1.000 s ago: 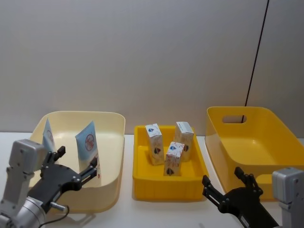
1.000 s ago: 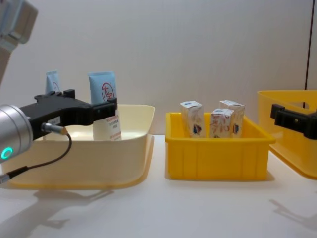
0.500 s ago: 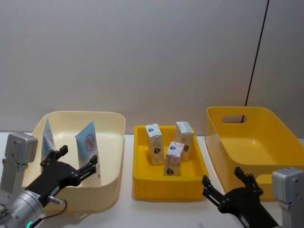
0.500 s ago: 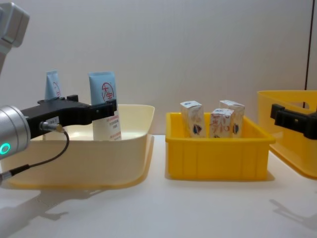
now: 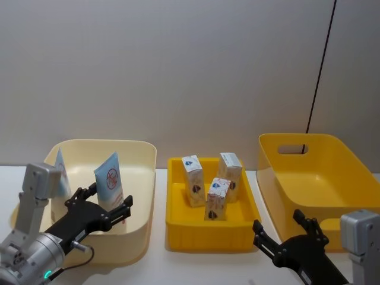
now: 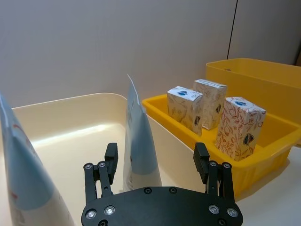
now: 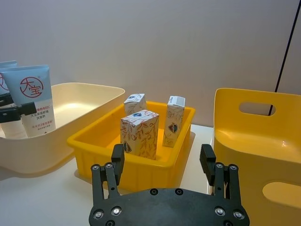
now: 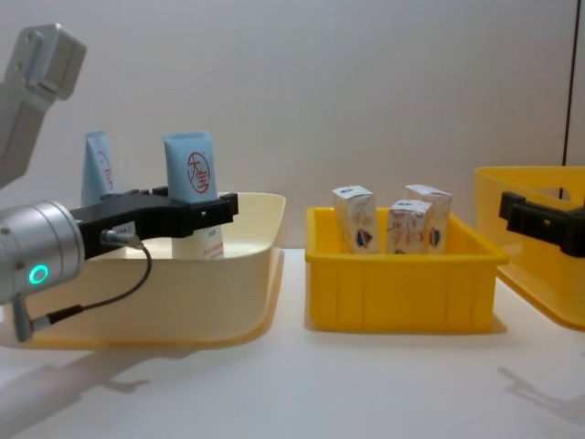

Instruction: Bimanual collaborative sorting of washing and personal care products

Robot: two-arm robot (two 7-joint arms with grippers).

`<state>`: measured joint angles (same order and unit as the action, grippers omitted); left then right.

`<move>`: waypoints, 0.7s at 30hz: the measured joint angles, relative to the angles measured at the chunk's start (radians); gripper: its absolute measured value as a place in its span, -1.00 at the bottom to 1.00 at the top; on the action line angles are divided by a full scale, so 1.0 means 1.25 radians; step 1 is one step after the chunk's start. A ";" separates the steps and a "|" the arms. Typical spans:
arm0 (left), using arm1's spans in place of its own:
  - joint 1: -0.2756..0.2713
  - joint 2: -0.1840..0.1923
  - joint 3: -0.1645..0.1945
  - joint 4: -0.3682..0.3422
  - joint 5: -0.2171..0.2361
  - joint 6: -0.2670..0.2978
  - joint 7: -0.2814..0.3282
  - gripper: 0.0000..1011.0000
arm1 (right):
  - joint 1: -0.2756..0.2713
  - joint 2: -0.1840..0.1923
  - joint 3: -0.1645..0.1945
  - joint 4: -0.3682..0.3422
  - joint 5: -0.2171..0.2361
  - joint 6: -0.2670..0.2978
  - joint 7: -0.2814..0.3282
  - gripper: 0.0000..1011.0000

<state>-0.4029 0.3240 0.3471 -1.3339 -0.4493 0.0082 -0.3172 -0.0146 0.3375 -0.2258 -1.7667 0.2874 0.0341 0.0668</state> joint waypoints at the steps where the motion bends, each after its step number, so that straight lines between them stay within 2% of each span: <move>1: -0.003 -0.002 0.001 0.004 0.001 0.000 -0.001 0.98 | 0.000 0.000 0.000 0.000 0.000 0.000 0.000 0.98; 5: -0.014 -0.007 0.005 0.020 0.006 0.001 -0.006 0.90 | 0.000 0.000 0.000 0.000 0.000 0.000 0.000 0.98; 6: -0.017 -0.009 0.006 0.025 0.008 0.002 -0.007 0.81 | 0.000 0.000 0.000 0.000 0.000 0.000 0.000 0.98; 9: -0.023 -0.011 0.009 0.033 0.010 0.002 -0.010 0.72 | 0.000 0.000 0.000 0.000 0.000 0.000 0.000 0.98; 18: -0.034 -0.017 0.012 0.049 0.015 0.002 -0.014 0.12 | 0.000 0.000 0.000 0.000 0.000 0.000 0.000 0.98; 20: -0.035 -0.018 0.013 0.051 0.015 0.003 -0.014 0.04 | 0.000 0.000 0.000 0.000 0.000 0.000 0.000 0.98; 21: -0.036 -0.018 0.013 0.052 0.016 0.003 -0.015 -0.07 | 0.000 0.000 0.000 0.000 0.000 0.000 0.000 0.98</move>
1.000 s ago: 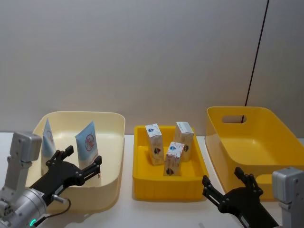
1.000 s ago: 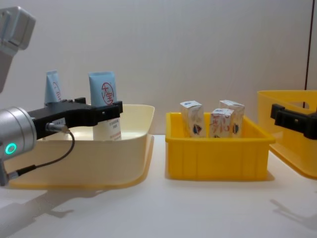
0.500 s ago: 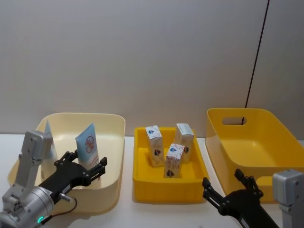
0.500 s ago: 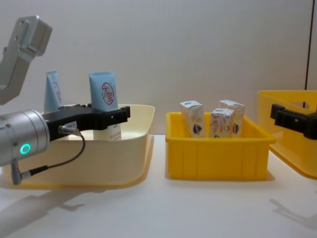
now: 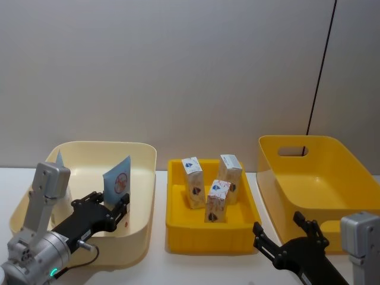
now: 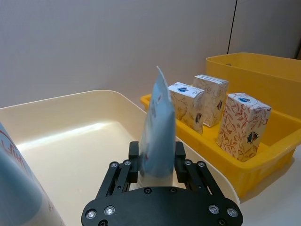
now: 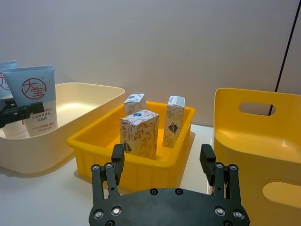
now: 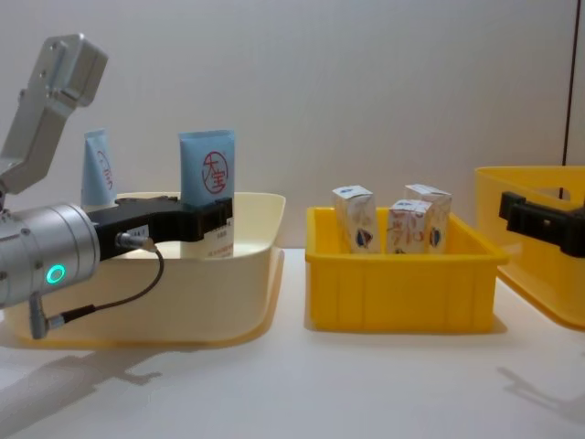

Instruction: Bimanual collaborative sorting of washing and personal care products

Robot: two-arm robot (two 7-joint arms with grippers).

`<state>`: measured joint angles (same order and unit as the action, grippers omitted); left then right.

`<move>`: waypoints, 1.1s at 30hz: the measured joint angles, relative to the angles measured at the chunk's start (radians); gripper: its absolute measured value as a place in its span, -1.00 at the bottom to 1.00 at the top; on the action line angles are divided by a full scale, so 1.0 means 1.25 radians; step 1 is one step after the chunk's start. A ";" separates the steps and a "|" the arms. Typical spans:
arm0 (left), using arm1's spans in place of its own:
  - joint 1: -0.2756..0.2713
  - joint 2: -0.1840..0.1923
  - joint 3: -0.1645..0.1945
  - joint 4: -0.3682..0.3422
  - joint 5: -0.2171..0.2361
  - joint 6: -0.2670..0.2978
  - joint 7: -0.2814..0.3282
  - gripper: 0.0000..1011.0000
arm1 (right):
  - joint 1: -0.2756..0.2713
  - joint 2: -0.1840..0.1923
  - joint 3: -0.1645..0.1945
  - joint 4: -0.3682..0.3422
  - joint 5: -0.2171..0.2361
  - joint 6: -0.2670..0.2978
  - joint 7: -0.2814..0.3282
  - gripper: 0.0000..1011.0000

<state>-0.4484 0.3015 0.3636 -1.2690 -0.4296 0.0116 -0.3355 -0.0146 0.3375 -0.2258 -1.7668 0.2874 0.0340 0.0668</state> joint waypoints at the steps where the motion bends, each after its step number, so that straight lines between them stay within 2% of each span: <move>1: 0.000 0.000 0.000 0.000 0.000 0.000 0.000 -0.07 | 0.000 0.000 0.000 0.000 0.000 0.000 0.000 0.98; 3: -0.001 -0.001 0.000 0.002 0.001 0.000 -0.001 -0.24 | 0.000 0.000 0.000 0.000 0.000 0.000 0.000 0.98; 4: -0.002 -0.001 0.001 0.003 0.001 0.000 -0.001 -0.24 | 0.000 0.000 0.000 0.000 0.000 0.000 0.000 0.98; 5: -0.002 -0.001 0.001 0.003 0.001 0.000 -0.001 -0.33 | 0.000 0.000 0.000 0.000 0.000 0.000 0.000 0.98; 12: -0.002 -0.002 -0.002 0.004 0.001 -0.005 -0.010 -0.44 | 0.000 0.000 0.000 0.000 0.000 0.000 0.000 0.98; 22: -0.004 0.006 -0.019 -0.008 -0.016 -0.055 -0.059 -0.47 | 0.000 0.000 0.000 0.000 0.000 0.000 0.000 0.98; 33: -0.019 0.025 -0.041 -0.050 -0.068 -0.101 -0.148 -0.47 | 0.000 0.000 0.000 0.000 0.000 0.000 0.000 0.98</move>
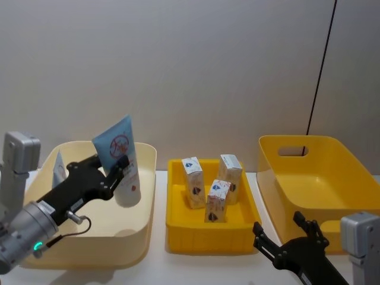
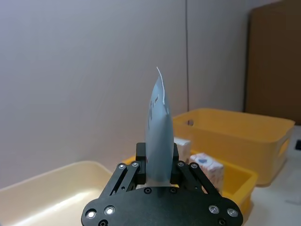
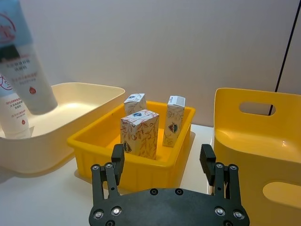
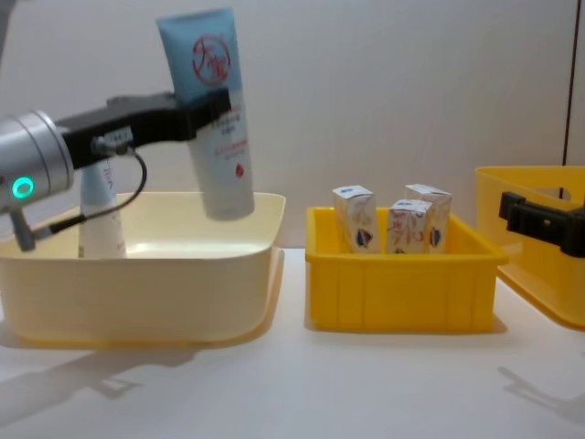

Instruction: Bimanual collaborative sorting of washing and personal care products

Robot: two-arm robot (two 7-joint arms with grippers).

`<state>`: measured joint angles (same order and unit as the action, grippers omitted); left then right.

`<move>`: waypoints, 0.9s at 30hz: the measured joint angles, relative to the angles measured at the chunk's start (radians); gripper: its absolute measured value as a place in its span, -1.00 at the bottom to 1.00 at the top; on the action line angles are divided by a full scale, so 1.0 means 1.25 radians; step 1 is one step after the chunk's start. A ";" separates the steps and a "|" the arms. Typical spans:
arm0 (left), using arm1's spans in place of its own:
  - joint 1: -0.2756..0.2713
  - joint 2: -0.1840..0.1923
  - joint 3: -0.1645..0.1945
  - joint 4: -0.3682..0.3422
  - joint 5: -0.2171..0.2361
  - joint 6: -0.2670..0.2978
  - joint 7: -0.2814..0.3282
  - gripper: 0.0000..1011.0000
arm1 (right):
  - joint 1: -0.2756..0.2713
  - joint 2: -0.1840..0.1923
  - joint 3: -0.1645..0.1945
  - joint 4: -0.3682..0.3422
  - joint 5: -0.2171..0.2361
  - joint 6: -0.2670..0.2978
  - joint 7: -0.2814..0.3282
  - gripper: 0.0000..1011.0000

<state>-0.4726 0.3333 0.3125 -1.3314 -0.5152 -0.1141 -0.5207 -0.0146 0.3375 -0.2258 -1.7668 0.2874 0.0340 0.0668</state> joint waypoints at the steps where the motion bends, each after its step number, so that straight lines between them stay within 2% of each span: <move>1: -0.002 0.002 -0.002 -0.005 -0.008 -0.003 -0.014 -0.47 | 0.000 0.000 0.000 0.000 0.000 0.000 0.000 0.98; 13: -0.020 0.010 0.000 -0.041 -0.087 -0.003 -0.119 -0.47 | 0.000 0.000 0.000 0.000 0.000 0.000 0.000 0.98; 19: -0.031 0.011 0.016 -0.050 -0.130 0.027 -0.175 -0.47 | 0.000 0.000 0.000 0.000 0.000 0.000 0.000 0.98; 27: -0.049 0.009 0.052 -0.048 -0.159 0.081 -0.218 -0.47 | 0.000 0.000 0.000 0.000 0.000 0.000 0.000 0.98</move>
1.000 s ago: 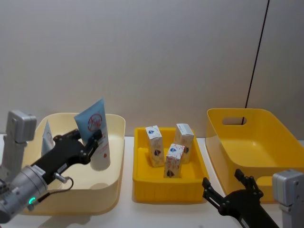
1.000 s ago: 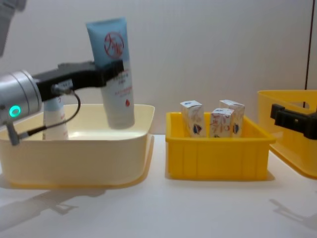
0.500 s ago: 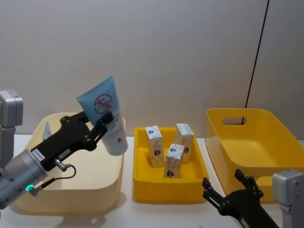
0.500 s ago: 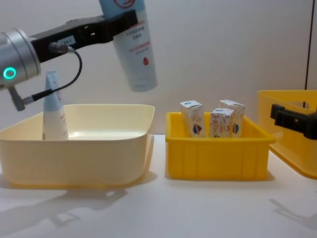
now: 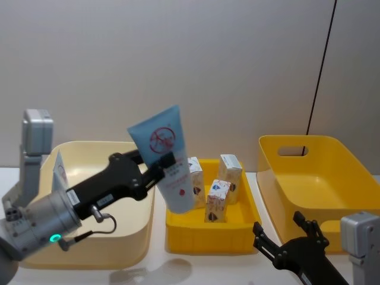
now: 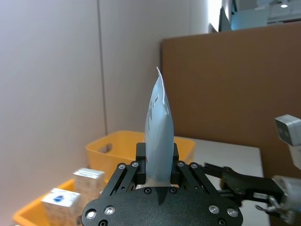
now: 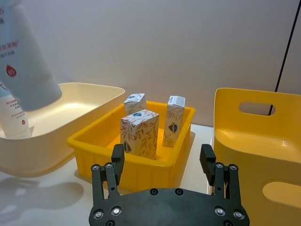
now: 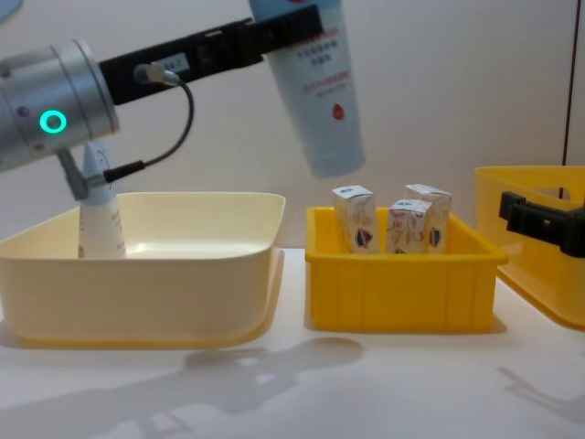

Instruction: Bimanual collaborative sorting of washing and personal care products

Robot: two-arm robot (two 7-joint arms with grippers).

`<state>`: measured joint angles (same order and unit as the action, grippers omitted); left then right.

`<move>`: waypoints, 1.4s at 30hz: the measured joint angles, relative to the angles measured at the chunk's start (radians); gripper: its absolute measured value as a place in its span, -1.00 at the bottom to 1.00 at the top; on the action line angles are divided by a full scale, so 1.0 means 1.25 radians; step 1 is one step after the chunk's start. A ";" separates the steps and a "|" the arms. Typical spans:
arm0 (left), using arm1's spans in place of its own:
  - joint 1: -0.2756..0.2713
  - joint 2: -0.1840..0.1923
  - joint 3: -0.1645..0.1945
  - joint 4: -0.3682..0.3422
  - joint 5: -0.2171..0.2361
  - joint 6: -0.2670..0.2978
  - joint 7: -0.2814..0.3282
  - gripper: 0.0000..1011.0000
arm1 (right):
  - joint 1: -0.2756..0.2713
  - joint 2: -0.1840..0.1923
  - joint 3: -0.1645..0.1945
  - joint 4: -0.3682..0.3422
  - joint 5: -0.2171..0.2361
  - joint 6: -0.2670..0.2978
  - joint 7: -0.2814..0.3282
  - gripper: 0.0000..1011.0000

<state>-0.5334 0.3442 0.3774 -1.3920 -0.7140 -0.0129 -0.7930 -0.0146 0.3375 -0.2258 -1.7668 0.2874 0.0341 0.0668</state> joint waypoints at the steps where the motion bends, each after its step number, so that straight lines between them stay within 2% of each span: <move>1: -0.003 -0.001 0.006 0.002 -0.001 0.006 -0.003 -0.47 | 0.000 0.000 0.000 0.000 0.000 0.000 0.000 0.98; 10: -0.027 -0.010 0.052 0.025 -0.002 0.046 -0.018 -0.47 | 0.000 0.000 0.000 0.000 0.000 0.000 0.000 0.98; 20: -0.041 -0.017 0.075 0.042 0.001 0.057 -0.022 -0.47 | 0.000 0.000 0.001 0.000 0.001 0.001 0.002 0.98; 25: -0.044 -0.018 0.081 0.046 0.003 0.060 -0.023 -0.47 | -0.001 0.007 0.004 -0.005 0.012 0.007 0.021 0.98; 34: -0.049 -0.020 0.088 0.052 0.004 0.064 -0.024 -0.47 | 0.003 0.036 0.016 -0.021 0.059 0.036 0.093 0.98; 42: -0.051 -0.021 0.092 0.054 0.005 0.065 -0.025 -0.47 | 0.018 0.074 0.023 -0.034 0.116 0.073 0.179 0.98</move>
<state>-0.5972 0.3175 0.4923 -1.3241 -0.7078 0.0687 -0.8240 0.0075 0.4306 -0.1977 -1.8092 0.4328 0.1256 0.2907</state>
